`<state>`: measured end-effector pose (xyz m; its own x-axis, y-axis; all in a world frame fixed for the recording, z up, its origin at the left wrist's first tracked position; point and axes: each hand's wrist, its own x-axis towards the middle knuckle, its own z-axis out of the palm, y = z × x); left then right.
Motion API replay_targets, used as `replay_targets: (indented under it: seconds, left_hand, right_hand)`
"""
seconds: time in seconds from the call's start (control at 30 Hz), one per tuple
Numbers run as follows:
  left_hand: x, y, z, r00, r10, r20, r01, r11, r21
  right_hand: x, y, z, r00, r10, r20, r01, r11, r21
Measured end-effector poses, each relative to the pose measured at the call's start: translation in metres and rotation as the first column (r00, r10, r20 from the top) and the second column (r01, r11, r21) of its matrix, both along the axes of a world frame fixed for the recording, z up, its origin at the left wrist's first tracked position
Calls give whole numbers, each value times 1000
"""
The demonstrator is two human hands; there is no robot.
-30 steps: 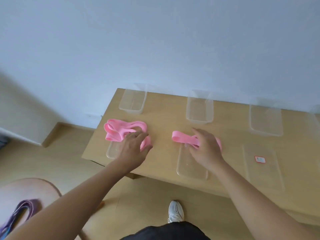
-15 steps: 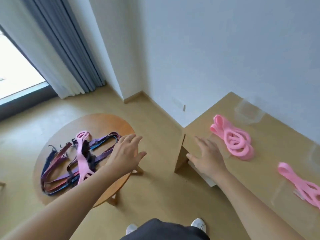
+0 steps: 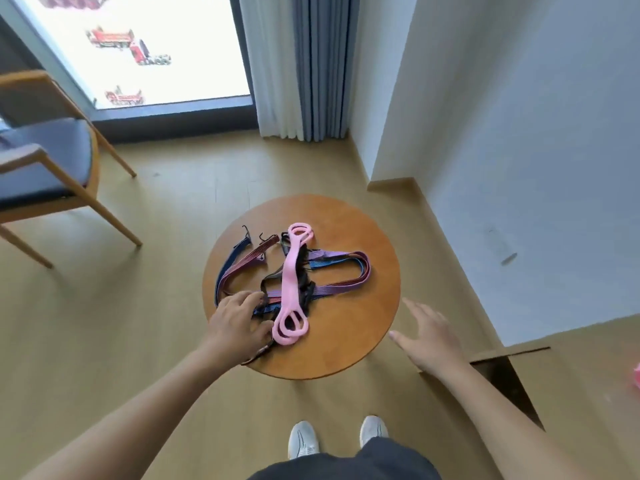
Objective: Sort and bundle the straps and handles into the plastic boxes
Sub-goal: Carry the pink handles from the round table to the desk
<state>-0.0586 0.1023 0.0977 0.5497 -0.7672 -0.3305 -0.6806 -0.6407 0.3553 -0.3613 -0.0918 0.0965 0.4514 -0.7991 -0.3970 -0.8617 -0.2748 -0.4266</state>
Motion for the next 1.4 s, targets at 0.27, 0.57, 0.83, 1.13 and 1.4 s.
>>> replay_targets:
  seconds: [0.27, 0.57, 0.83, 1.13, 1.4]
  left_hand:
    - [26, 13, -14, 967, 243, -73, -241, 970, 38]
    - [27, -19, -37, 870, 462, -170, -456, 887, 78]
    - [24, -49, -56, 821, 513, -250, -509, 857, 83]
    - [28, -68, -73, 823, 506, -258, -514, 857, 40]
    - [44, -88, -67, 847, 356, -394, -392, 920, -10]
  right_hand:
    - [127, -23, -42, 985, 167, 35, -170, 941, 292]
    - [243, -63, -115, 995, -82, 60, 6, 641, 767]
    - [287, -73, -152, 966, -234, 113, 18, 493, 870]
    - [301, -62, -157, 977, -133, 164, -24, 704, 710]
    - [273, -57, -78, 912, -27, 410, -320, 577, 751]
